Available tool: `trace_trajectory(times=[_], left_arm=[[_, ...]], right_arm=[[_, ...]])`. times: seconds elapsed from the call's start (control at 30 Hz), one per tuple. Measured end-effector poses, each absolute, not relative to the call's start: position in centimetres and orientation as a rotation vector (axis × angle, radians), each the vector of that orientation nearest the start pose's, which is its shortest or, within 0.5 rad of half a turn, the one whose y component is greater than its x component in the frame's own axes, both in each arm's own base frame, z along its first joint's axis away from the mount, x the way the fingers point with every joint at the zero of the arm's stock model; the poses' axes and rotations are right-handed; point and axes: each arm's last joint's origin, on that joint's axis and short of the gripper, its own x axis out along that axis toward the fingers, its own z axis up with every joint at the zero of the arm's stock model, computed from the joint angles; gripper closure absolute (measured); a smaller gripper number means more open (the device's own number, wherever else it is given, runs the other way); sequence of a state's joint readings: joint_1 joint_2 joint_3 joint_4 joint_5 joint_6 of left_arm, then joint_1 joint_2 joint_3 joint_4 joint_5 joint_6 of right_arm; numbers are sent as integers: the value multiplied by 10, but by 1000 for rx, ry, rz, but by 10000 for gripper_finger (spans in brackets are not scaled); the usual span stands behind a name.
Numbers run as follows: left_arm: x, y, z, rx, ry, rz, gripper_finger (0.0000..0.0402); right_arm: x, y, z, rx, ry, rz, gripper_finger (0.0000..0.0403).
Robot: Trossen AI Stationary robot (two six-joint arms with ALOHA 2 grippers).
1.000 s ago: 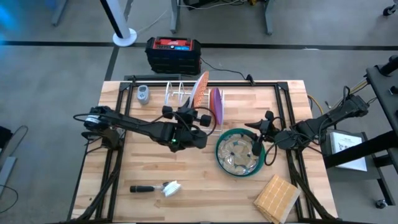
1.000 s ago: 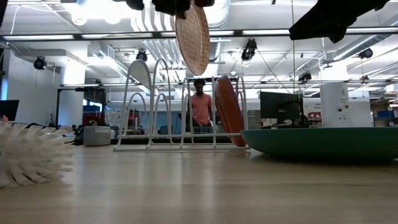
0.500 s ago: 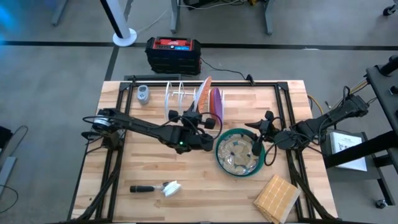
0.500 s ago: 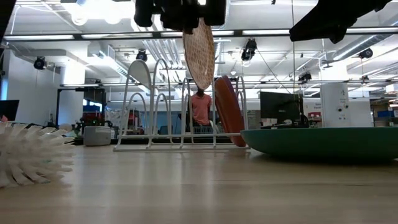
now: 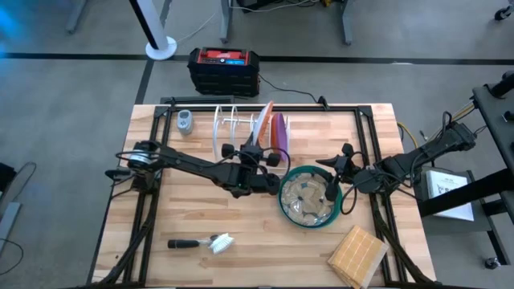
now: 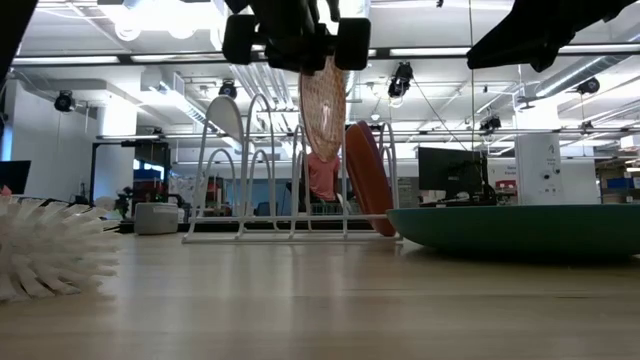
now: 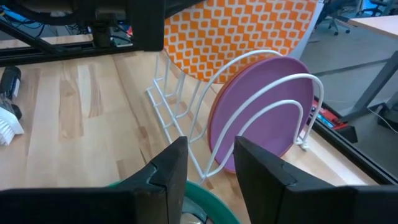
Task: Sort dishes
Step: Put the orange patterned plate into the dish rack
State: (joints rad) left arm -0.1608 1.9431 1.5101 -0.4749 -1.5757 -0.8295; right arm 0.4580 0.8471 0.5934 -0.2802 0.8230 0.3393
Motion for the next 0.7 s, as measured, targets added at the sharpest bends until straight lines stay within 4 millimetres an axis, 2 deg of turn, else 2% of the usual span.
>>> trace_trajectory(times=[0.5,0.7], left_arm=[[416,-27,210,54,86,1417,380],[420,-22,191,53,95,1428,380]], right_arm=[[164,57,251,0,363,-438,265],[164,57,251,-2,364,-439,273]])
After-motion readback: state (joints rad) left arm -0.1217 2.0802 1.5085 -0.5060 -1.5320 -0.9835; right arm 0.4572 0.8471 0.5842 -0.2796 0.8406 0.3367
